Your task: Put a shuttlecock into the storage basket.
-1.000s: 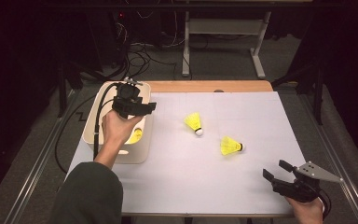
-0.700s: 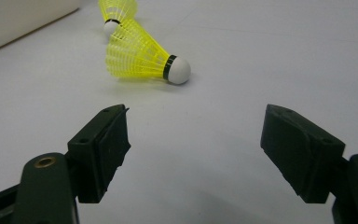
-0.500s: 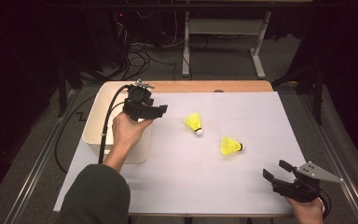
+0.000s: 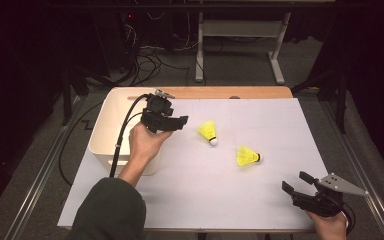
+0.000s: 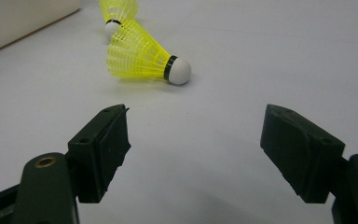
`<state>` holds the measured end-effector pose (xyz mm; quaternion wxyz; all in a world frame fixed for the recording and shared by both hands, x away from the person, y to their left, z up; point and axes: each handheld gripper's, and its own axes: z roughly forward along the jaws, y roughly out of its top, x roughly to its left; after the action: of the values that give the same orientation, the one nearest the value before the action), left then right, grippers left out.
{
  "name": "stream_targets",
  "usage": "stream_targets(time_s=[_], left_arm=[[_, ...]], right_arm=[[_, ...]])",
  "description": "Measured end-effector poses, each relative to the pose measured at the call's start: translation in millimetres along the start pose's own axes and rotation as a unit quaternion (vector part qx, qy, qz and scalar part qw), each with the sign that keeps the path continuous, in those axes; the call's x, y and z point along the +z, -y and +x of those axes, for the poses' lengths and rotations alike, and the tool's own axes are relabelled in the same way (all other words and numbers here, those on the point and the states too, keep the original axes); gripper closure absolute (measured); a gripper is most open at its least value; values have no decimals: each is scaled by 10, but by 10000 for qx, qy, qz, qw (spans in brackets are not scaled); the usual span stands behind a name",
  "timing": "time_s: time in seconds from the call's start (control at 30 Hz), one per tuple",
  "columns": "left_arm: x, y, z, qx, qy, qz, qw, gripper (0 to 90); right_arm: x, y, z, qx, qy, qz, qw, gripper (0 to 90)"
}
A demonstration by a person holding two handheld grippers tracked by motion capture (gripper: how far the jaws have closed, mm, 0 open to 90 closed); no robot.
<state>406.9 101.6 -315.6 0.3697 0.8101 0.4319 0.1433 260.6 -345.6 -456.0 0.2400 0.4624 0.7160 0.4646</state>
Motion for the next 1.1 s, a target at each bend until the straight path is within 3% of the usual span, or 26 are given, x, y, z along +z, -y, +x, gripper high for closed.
stream_targets(time_s=[1.1], left_arm=[[188, 46, -223, 136, 159, 29, 9998, 410]], right_arm=[[1, 0, 2, -20, -12, 3, 10000, 241]])
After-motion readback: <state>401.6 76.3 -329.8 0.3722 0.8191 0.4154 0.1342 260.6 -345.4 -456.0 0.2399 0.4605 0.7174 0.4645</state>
